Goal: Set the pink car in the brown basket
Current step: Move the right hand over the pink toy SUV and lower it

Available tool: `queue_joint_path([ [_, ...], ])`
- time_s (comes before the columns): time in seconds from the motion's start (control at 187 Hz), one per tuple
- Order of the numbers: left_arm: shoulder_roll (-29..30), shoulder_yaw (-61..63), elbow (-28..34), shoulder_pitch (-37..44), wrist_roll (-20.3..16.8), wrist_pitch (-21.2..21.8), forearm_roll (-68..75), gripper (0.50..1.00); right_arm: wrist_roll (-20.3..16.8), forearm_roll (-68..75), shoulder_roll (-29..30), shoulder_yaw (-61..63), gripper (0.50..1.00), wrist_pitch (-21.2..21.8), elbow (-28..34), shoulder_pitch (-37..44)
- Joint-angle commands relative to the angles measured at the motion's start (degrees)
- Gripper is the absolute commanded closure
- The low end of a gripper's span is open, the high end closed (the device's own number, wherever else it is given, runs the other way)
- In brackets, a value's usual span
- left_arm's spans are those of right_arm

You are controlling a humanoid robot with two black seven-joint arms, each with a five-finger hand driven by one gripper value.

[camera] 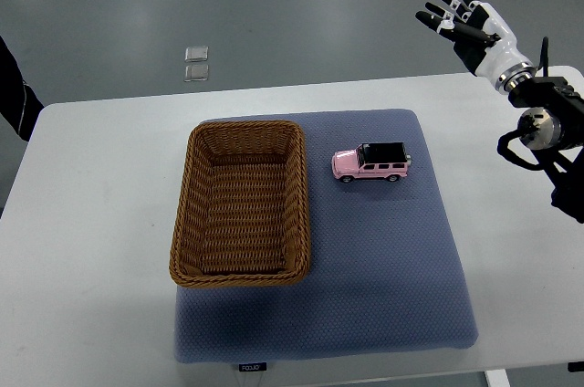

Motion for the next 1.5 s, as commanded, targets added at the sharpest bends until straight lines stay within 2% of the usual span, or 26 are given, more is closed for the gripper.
queue_joint_path([
  [0.0, 0.0, 0.0, 0.0, 0.0, 0.0, 0.0, 0.0, 0.500, 0.0, -6.2, -2.5, -6.8, 0.589, 0.7, 1.6, 3.1],
  [0.091, 0.0, 0.0, 0.0, 0.0, 0.0, 0.0, 0.0, 0.500, 0.0, -12.2, -4.8, -11.9, 0.589, 1.6, 3.0, 5.8],
  [0.198, 0.0, 0.0, 0.0, 0.0, 0.0, 0.0, 0.0, 0.500, 0.0, -19.3, -7.5, -17.3, 0.587, 5.1, 4.6, 10.1],
  [0.39, 0.0, 0.0, 0.1, 0.0, 0.0, 0.0, 0.0, 0.500, 0.0, -31.6, -12.6, -26.0, 0.589, 12.3, 12.9, 17.9],
  [0.513, 0.0, 0.0, 0.0, 0.0, 0.0, 0.0, 0.0, 0.500, -0.5, -38.9, -13.3, -32.6, 0.589, 14.4, 17.6, 22.6],
  [0.583, 0.0, 0.0, 0.1, 0.0, 0.0, 0.0, 0.0, 0.500, -2.9, -40.6, -13.1, -36.7, 0.589, 14.5, 18.9, 24.4],
  [0.647, 0.0, 0.0, 0.0, 0.0, 0.0, 0.0, 0.0, 0.500, -7.3, -40.5, -12.5, -40.0, 0.591, 14.7, 19.9, 25.5],
  [0.69, 0.0, 0.0, 0.0, 0.0, 0.0, 0.0, 0.0, 0.500, -11.8, -40.4, -12.0, -41.3, 0.593, 15.0, 20.6, 25.8],
  [0.781, 0.0, 0.0, 0.0, 0.0, 0.0, 0.0, 0.0, 0.500, -17.8, -40.4, -10.9, -41.6, 0.593, 15.3, 21.1, 25.7],
  [0.92, 0.0, 0.0, 0.0, 0.0, 0.0, 0.0, 0.0, 0.500, -23.1, -40.2, -9.8, -41.8, 0.595, 15.2, 21.7, 24.9],
  [1.075, 0.0, 0.0, 0.0, 0.0, 0.0, 0.0, 0.0, 0.500, -26.2, -39.8, -8.9, -41.7, 0.603, 14.7, 21.8, 22.4],
  [1.267, 0.0, 0.0, 0.0, 0.0, 0.0, 0.0, 0.0, 0.500, -26.2, -40.2, -7.2, -41.7, 0.603, 13.9, 21.6, 19.6],
  [1.492, 0.0, 0.0, 0.1, 0.0, 0.0, 0.0, 0.0, 0.500, -26.2, -40.7, -4.7, -41.8, 0.603, 10.3, 19.5, 18.2],
])
